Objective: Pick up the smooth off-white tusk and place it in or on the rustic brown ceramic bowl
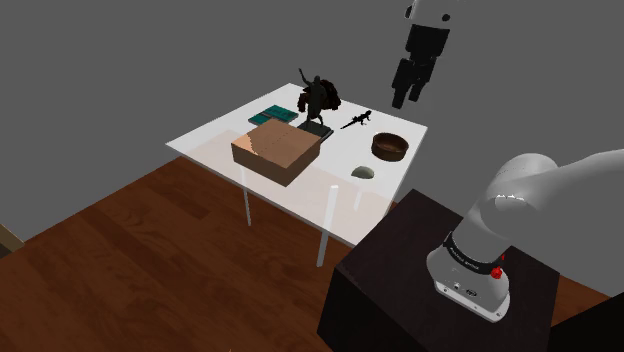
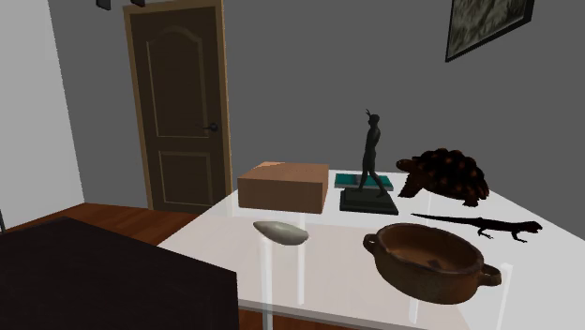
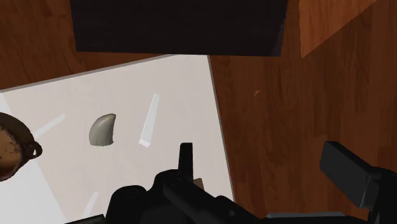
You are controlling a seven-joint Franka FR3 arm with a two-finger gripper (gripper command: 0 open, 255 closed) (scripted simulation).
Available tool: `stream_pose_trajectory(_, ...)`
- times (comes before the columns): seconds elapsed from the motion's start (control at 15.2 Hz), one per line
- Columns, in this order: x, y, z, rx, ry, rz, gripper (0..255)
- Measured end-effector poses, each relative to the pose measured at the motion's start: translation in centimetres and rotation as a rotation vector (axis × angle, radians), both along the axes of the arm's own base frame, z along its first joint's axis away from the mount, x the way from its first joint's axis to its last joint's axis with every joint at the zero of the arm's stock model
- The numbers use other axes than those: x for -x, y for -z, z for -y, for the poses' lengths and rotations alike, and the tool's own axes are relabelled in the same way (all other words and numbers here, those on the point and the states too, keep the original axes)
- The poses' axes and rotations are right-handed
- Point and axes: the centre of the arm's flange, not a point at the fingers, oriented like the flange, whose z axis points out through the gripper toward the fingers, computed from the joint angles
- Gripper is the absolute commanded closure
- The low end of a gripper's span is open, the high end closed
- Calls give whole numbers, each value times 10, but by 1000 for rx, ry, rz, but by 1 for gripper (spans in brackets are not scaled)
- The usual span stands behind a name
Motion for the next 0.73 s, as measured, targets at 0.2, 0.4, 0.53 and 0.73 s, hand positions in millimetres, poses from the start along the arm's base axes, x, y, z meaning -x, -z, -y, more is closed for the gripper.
stream_pose_trajectory(0.2,-7,12,7,3,8,-8,0)
stream_pose_trajectory(0.4,-29,42,19,12,26,-25,0)
stream_pose_trajectory(0.53,-43,60,30,18,40,-37,0)
stream_pose_trajectory(0.73,-64,92,44,26,60,-55,0)
